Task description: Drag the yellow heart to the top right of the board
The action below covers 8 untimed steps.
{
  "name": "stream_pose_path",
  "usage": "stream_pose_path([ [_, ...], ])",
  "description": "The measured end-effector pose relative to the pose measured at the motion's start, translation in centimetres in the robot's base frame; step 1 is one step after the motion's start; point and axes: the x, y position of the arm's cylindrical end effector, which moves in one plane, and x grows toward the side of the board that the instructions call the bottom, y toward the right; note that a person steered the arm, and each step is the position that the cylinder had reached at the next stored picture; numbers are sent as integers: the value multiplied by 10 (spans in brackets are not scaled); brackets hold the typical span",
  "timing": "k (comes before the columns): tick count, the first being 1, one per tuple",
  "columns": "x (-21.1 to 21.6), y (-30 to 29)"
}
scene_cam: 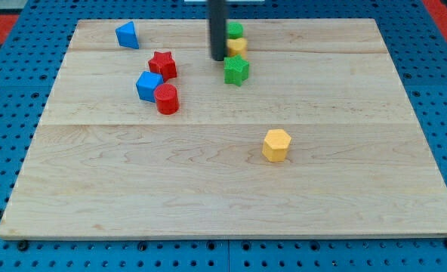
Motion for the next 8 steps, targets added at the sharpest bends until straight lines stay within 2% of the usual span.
stream_pose_path([
  [1,-3,62],
  [2,-5,71],
  [3,-2,30],
  [4,-41,30],
  [5,-47,36],
  [6,-47,75],
  [8,-23,100],
])
